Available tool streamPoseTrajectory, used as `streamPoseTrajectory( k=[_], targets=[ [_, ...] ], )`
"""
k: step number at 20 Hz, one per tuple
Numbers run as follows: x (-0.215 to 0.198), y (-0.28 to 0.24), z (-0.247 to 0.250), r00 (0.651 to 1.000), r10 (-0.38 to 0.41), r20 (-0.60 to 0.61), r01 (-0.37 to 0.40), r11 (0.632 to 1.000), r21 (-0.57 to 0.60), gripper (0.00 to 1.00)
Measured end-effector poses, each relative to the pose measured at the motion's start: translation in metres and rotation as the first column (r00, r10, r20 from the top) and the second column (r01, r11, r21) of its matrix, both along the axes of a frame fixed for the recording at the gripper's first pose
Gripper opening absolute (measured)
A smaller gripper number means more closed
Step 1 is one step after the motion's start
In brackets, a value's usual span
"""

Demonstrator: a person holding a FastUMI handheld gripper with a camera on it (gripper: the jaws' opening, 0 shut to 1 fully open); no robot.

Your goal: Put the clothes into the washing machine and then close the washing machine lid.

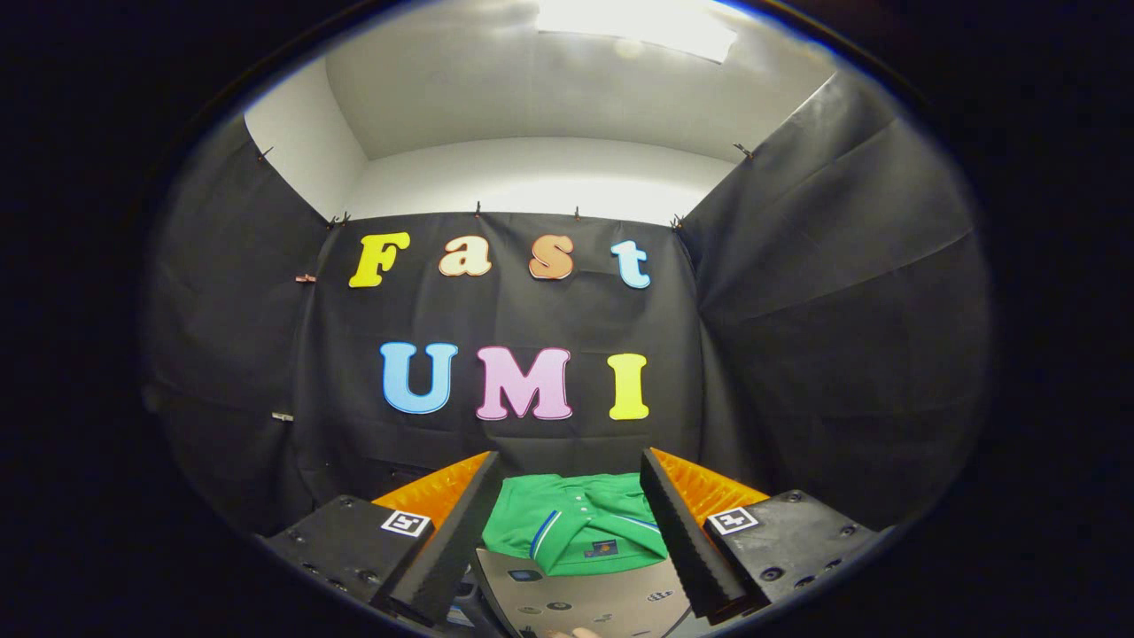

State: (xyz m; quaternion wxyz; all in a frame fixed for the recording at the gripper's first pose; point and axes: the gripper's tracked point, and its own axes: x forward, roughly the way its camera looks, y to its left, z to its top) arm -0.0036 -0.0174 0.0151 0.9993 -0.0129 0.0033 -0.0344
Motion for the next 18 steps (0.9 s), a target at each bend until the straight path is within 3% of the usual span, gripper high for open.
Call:
streamPoseTrajectory(
  k=[6, 18],
  targets=[
    [0.042, -0.012, -0.002, 0.999, 0.006, -0.036, -0.007, 1.000, -0.013, 0.97],
    [0.175, -0.022, -0.035, 0.969, 0.025, -0.245, -0.022, 1.000, 0.013, 0.98]
  ],
)
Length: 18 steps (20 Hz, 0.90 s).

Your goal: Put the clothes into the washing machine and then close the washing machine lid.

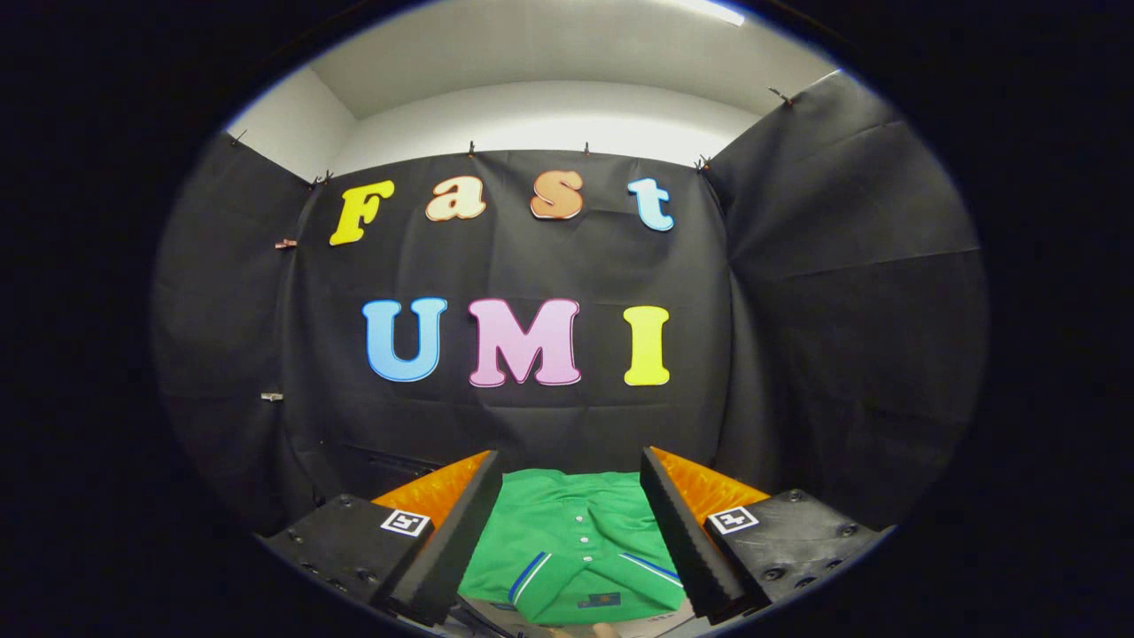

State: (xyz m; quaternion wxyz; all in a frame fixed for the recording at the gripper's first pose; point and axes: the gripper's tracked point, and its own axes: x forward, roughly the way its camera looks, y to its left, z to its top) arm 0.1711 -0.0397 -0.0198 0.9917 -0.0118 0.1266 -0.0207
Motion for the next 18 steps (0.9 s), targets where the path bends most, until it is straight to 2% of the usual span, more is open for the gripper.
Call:
streamPoseTrajectory(
  k=[4, 8, 13, 18],
  targets=[
    [0.041, -0.006, -0.035, 0.993, -0.018, -0.121, 0.020, 1.000, 0.012, 0.98],
    [0.073, -0.018, -0.084, 0.964, -0.046, -0.263, 0.053, 0.998, 0.022, 0.98],
    [0.100, -0.029, -0.149, 0.903, -0.068, -0.425, 0.086, 0.996, 0.023, 0.98],
    [0.107, -0.040, -0.201, 0.826, -0.087, -0.557, 0.104, 0.995, -0.001, 0.99]
  ],
)
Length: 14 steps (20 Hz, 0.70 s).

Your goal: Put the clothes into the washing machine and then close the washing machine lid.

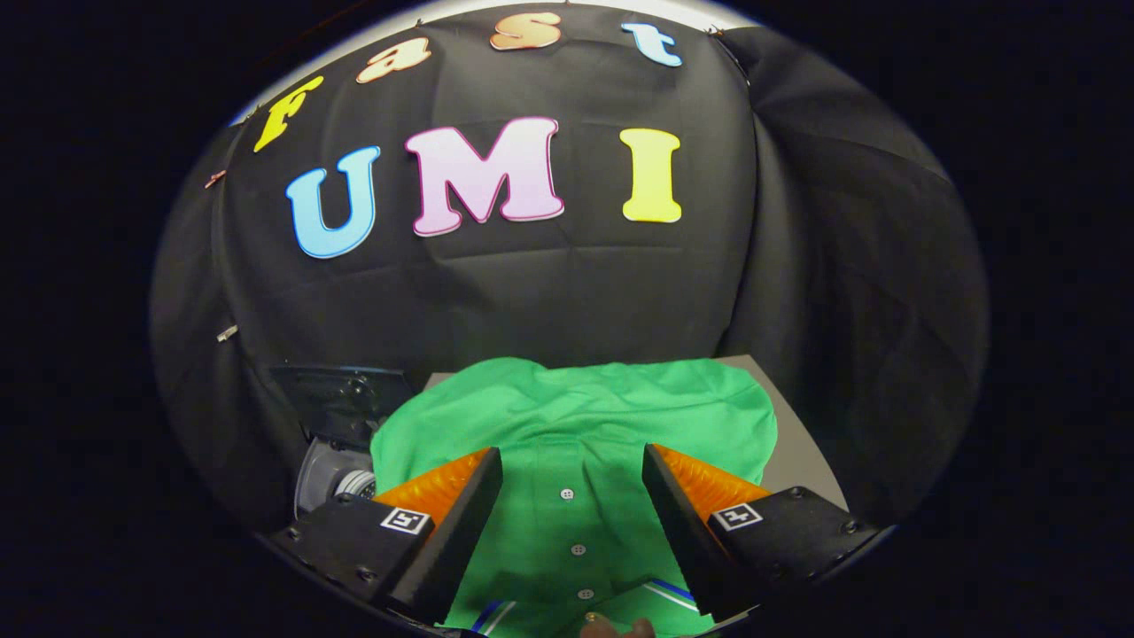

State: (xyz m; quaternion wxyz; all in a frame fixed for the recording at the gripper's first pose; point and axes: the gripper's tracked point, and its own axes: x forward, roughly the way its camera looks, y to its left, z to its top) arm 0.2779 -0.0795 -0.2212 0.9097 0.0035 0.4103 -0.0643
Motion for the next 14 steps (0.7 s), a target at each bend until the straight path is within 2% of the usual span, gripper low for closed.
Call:
streamPoseTrajectory(
  k=[6, 14],
  targets=[
    [-0.005, -0.005, -0.039, 0.992, -0.003, -0.130, 0.003, 1.000, 0.005, 1.00],
    [-0.005, -0.007, -0.042, 0.981, 0.019, -0.193, -0.021, 1.000, -0.008, 0.99]
  ],
)
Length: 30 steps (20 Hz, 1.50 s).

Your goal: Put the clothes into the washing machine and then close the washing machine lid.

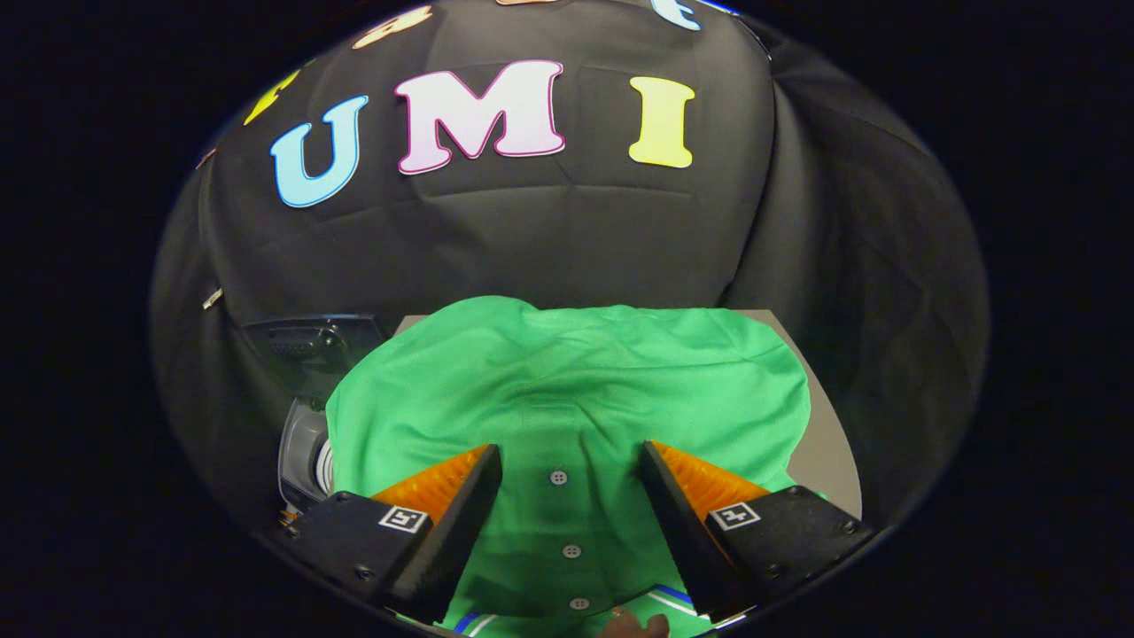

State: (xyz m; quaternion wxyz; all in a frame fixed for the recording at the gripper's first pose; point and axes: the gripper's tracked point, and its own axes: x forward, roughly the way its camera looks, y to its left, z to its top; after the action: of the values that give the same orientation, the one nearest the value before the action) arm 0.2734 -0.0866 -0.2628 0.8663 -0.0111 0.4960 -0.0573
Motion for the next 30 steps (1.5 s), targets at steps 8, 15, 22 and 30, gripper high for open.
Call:
streamPoseTrajectory(
  k=[8, 15, 22, 30],
  targets=[
    [0.005, 0.000, -0.003, 0.996, -0.004, -0.085, 0.005, 1.000, 0.011, 0.68],
    [0.009, 0.000, -0.001, 0.998, -0.036, -0.042, 0.039, 0.996, 0.074, 0.05],
    [0.013, 0.001, 0.021, 0.995, -0.075, 0.064, 0.064, 0.986, 0.153, 0.05],
    [0.014, 0.021, 0.115, 0.951, 0.005, 0.309, -0.030, 0.997, 0.076, 0.05]
  ],
)
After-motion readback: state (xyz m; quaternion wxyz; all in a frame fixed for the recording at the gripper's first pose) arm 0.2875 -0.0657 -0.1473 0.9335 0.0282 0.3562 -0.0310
